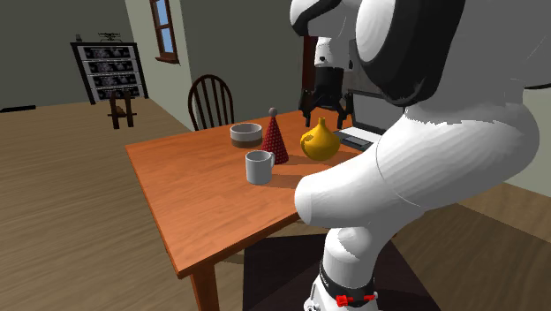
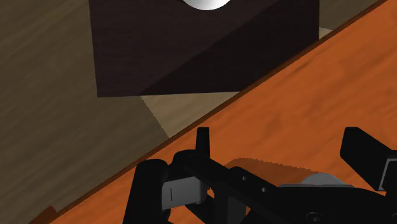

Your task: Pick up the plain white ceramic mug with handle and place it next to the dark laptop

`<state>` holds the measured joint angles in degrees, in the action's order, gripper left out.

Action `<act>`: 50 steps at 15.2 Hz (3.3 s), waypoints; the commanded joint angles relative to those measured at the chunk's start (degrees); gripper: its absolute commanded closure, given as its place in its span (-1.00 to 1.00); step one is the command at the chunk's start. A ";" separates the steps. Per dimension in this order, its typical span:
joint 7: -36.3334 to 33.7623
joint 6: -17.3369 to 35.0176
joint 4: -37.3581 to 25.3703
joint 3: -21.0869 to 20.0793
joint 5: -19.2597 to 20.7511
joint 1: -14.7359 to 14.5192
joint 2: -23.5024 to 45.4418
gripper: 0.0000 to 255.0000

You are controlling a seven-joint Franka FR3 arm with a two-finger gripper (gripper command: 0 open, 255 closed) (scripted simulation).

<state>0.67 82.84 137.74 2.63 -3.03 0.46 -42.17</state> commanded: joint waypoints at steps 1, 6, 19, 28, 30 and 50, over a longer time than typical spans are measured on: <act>0.00 0.00 0.00 0.00 0.00 0.00 0.00 -1.00; -4.68 8.61 1.72 -4.99 -3.14 -2.13 4.75 -1.00; -17.27 29.58 -3.14 -17.15 -4.84 -5.86 25.36 -1.00; -27.43 39.10 -12.05 -22.43 1.78 -7.54 41.97 -1.00; -27.63 40.63 -11.18 -22.44 2.04 -7.60 42.68 -1.00; -28.16 44.14 -9.37 -22.47 2.74 -7.69 44.47 1.00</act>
<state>-27.49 126.98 128.37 -19.84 -0.28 -7.24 2.30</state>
